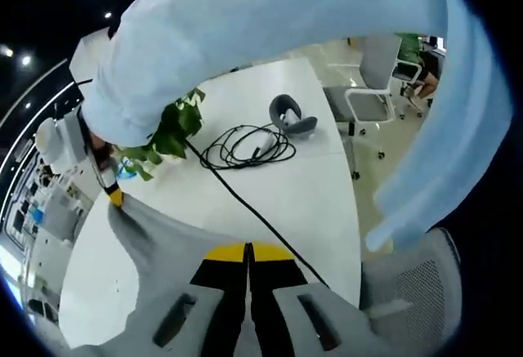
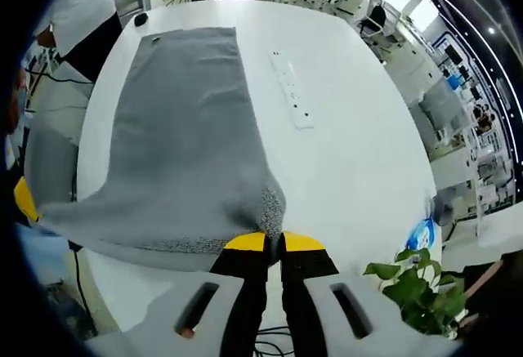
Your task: Fold the towel on the table until its edges align and the towel forms a compact rectangular stack.
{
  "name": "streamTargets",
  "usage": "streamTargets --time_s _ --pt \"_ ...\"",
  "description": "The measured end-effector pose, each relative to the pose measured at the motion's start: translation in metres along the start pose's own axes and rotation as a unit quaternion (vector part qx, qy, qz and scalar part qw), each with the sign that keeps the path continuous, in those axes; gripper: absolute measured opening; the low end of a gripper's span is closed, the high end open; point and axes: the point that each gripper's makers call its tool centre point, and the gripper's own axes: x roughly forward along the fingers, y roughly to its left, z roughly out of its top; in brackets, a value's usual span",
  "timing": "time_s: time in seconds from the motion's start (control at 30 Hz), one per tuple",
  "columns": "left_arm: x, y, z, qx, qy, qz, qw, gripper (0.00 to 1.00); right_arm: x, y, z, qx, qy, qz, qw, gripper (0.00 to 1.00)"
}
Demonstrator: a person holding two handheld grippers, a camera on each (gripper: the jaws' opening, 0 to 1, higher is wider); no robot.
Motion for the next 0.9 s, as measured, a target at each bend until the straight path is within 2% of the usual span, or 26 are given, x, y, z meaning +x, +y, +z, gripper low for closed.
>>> streamTargets --time_s 0.2,0.47,0.9 --pt "-0.016 0.005 -0.009 -0.001 -0.003 0.007 1.0 0.0 -0.002 0.001 0.023 -0.012 0.005 -0.003 0.9999 0.03" --pt "-0.044 0.015 -0.02 0.0 -0.007 0.022 0.9997 0.0 -0.008 0.008 0.062 -0.018 0.001 -0.008 0.9998 0.03" --pt "-0.08 0.024 -0.04 0.006 -0.009 0.033 0.9994 0.0 -0.008 0.013 0.11 -0.029 -0.004 -0.013 0.9995 0.03"
